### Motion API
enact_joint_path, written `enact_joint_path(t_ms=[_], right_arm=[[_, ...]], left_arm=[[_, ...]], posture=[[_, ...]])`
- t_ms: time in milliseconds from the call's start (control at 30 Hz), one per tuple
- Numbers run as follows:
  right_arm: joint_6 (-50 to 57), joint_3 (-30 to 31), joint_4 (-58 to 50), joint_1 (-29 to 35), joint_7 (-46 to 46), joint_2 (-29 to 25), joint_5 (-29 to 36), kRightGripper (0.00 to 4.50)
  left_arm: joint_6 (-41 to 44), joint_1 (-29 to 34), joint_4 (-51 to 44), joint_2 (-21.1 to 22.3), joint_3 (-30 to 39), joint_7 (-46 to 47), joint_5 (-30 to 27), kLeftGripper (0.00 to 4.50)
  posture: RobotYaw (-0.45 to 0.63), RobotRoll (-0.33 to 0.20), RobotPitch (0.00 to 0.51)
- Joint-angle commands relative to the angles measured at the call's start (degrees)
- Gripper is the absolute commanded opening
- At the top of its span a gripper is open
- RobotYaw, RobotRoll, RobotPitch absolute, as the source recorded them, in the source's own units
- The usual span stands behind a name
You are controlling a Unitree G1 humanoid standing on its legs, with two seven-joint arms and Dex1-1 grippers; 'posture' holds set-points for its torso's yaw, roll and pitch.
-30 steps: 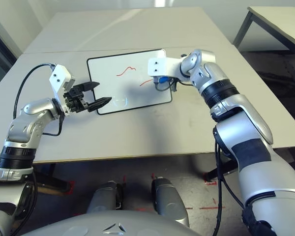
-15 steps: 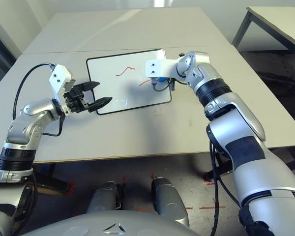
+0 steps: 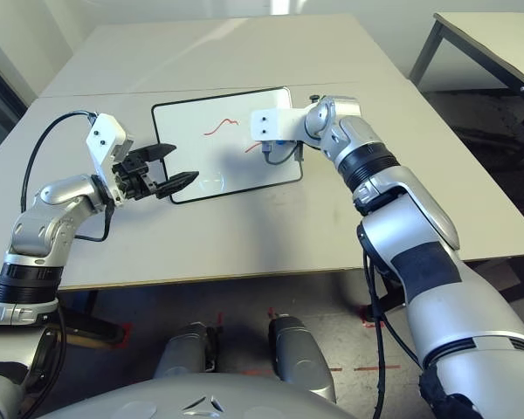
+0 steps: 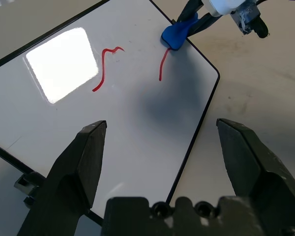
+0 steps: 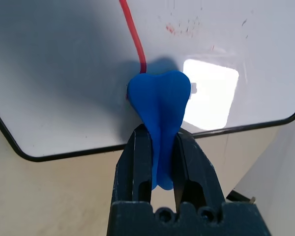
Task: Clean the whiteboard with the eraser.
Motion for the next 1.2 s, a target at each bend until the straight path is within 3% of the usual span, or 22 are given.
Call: enact_joint_path(t_ms=[33,233,933,1200], right_arm=[[-1.02,0.89,-1.19,0.31,-0.84,1.79,-0.34,0.38],[-0.42,1.09,-2.74,1.31,-0.74,2.76,-0.79,0.38],[-0.60,2.19,-1.64,5.27,-0.51,-4.36,-2.65,0.38],[0.57,1.56,-2.55,4.71,-1.14,-2.93,-1.94,0.38]], left_arm=[[0.39,0.41,-0.61,0.32,0.15,0.04,0.06,4.50],[0.39,0.29,-0.44,0.36,0.14,-0.06,0.06,4.50],[0.12,-0.49,0.42,0.43,-0.10,-0.56,0.22,4.50],[-0.12,-0.78,1.06,0.47,-0.11,-0.86,0.42,4.50]], posture=[[-0.04,0.000,0.044],[-0.04,0.000,0.045],[-0.05,0.000,0.045],[-0.06,0.000,0.043]])
